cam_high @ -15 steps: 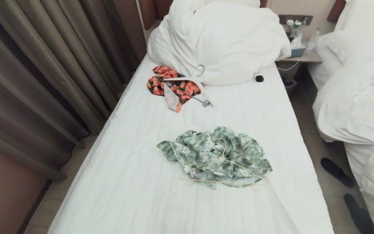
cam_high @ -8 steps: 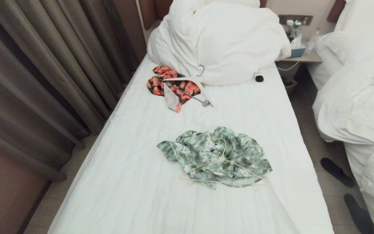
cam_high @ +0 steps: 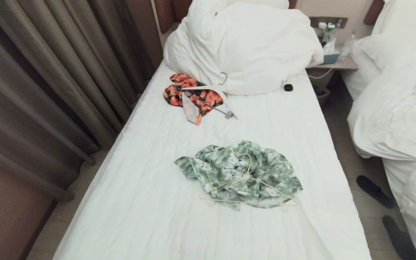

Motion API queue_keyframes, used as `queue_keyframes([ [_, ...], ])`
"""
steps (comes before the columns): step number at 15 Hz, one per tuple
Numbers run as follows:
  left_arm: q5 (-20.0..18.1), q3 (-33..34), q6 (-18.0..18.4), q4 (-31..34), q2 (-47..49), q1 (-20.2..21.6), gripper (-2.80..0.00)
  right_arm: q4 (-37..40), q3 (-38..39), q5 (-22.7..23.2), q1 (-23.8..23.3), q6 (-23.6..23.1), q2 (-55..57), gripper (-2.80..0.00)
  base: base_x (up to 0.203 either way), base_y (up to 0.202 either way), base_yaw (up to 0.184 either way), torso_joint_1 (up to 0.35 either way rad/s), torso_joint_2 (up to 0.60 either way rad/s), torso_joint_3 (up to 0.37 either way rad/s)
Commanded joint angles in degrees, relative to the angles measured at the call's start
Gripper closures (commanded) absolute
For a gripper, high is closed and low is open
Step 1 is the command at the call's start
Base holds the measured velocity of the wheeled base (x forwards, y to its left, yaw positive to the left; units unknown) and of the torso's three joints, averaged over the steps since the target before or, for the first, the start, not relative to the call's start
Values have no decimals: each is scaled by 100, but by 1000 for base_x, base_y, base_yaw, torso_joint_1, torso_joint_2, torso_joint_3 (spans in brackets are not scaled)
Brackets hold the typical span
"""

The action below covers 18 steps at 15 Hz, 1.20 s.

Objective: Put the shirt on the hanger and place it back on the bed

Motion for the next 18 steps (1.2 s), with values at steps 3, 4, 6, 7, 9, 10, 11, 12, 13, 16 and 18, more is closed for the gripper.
queue_keyframes([
  [3, -908, 82, -216, 891, -607, 22, 0, -949, 856, 121, -2, -340, -229, 0, 0, 0, 0, 0, 0, 0],
  [4, -1087, 82, -213, 1182, -827, 22, 0, -1354, 1173, 178, -2, -611, -229, 0, 0, 0, 0, 0, 0, 0],
  [6, -1333, 83, -201, 1654, -948, 22, 0, -1974, 1683, 286, -2, -1058, -229, 0, 0, 0, 0, 0, 0, 0],
  [7, -1392, 83, -194, 1749, -948, 22, 0, -2047, 1712, 386, -2, -1165, -230, 0, 0, 0, 0, 0, 0, 0],
  [9, -1763, 83, -192, 2161, -948, 22, 0, -2051, 1710, 436, 6, -1229, -230, 0, 0, 0, 0, 0, 0, 0],
  [10, -1843, 83, -192, 2314, -948, 22, 0, -2051, 1710, 436, -1, -1229, -227, 0, 0, 0, 0, 0, 0, 0],
  [11, -1843, 83, -192, 2314, -948, 22, 0, -2051, 1710, 436, 3, -1212, -230, 0, 0, 0, 0, 0, 0, 0],
  [12, -1843, 83, -201, 2314, -948, 22, 0, -2051, 1710, 432, 0, -1210, -224, 0, 0, 0, 0, 0, 0, 0],
  [13, -1843, 83, -210, 2314, -948, 22, 0, -2051, 1710, 427, -2, -1193, -230, 0, 0, 0, 0, 0, 0, 0],
  [16, -1843, 83, -227, 2314, -948, 22, 0, -2060, 1710, 419, -2, -1054, -226, 0, 0, 0, 0, 0, 0, 0],
  [18, -1834, 83, -227, 2314, -948, 22, 0, -2051, 1710, 419, -2, -1079, -230, 0, 0, 0, 0, 0, 0, 0],
])
